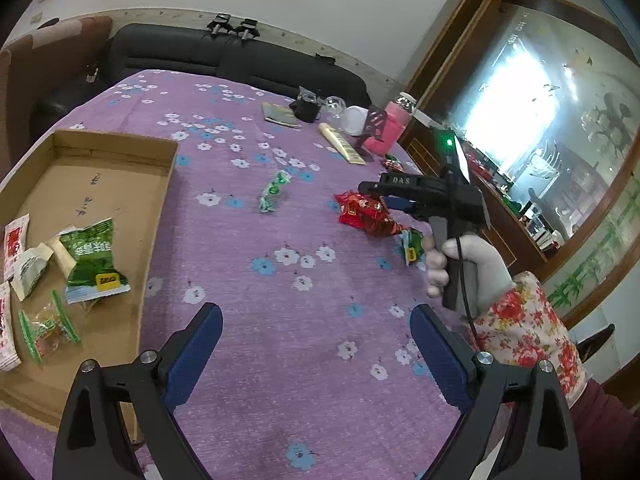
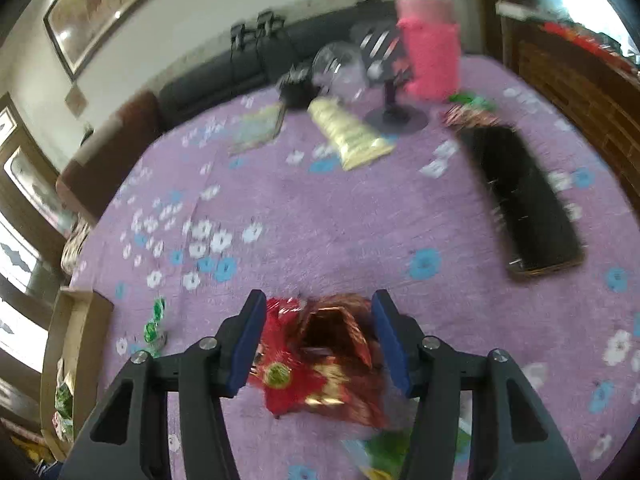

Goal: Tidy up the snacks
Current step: 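Grasp a red-gold candy packet from the pile with the right gripper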

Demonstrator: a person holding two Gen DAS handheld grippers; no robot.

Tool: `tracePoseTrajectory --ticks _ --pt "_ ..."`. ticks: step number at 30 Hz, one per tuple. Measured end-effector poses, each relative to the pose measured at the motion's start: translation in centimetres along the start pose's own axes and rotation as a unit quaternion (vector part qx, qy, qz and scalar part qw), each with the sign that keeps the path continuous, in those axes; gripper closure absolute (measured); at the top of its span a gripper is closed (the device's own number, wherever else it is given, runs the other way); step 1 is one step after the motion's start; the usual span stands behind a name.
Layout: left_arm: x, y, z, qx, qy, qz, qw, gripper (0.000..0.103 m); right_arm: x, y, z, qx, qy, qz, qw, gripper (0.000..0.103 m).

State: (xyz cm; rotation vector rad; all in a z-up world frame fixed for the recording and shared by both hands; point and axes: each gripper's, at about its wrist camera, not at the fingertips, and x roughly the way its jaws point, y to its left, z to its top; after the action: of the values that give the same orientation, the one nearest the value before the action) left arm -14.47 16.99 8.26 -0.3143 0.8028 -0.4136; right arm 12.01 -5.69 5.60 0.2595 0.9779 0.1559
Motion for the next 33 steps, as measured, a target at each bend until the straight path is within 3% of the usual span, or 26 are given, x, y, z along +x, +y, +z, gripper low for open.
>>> tracePoseTrajectory --ticks 1,3,4,7,11,15,17,22,24,31,33 --pt "0.0 0.1 0.0 -0.001 -0.001 0.001 1.0 0.006 0.0 0.6 -0.4 -0.012 0.009 0.019 1.0 0.053" --pt "0.2 0.4 0.1 -0.005 0.001 0.002 1.0 0.006 -0.1 1.8 -1.6 -0.028 0.047 0.094 0.994 0.055" --pt "0.4 0.6 0.1 -0.01 0.003 0.0 0.9999 0.006 -0.5 2.7 -2.7 -0.04 0.072 0.148 0.986 0.056" --pt "1.0 0.6 -0.2 -0.009 0.01 -0.004 0.9999 0.006 -3.1 2.6 -3.8 -0.03 0.045 0.189 0.981 0.056" --pt "1.5 0.2 -0.5 -0.002 0.017 -0.005 0.9998 0.006 -5.1 1.1 -4.4 -0.012 -0.002 0.137 0.991 0.056" --pt "2.0 0.3 -0.6 -0.006 0.024 -0.002 0.9997 0.006 -4.0 1.9 -6.0 -0.039 0.005 0.079 0.996 0.053" --pt "2.2 0.4 -0.6 -0.008 0.028 0.003 0.9996 0.006 -3.2 2.8 -6.5 -0.054 -0.004 0.043 0.998 0.046" --pt "2.5 0.6 0.2 -0.014 0.028 0.005 0.9995 0.006 -1.8 3.5 -7.5 -0.093 0.0 0.015 0.996 0.045" --pt "3.0 0.6 1.1 -0.02 0.03 0.004 0.9993 0.006 -1.8 3.7 -8.1 -0.103 -0.003 0.01 0.995 0.063" --pt "7.3 -0.6 4.9 -0.019 0.039 0.007 0.999 0.007 -3.0 2.5 -8.4 -0.079 -0.012 0.018 0.997 0.077" --pt "9.3 -1.0 6.4 -0.011 0.049 0.01 0.9987 0.007 -3.2 2.0 -8.3 -0.068 -0.01 0.024 0.997 0.086"
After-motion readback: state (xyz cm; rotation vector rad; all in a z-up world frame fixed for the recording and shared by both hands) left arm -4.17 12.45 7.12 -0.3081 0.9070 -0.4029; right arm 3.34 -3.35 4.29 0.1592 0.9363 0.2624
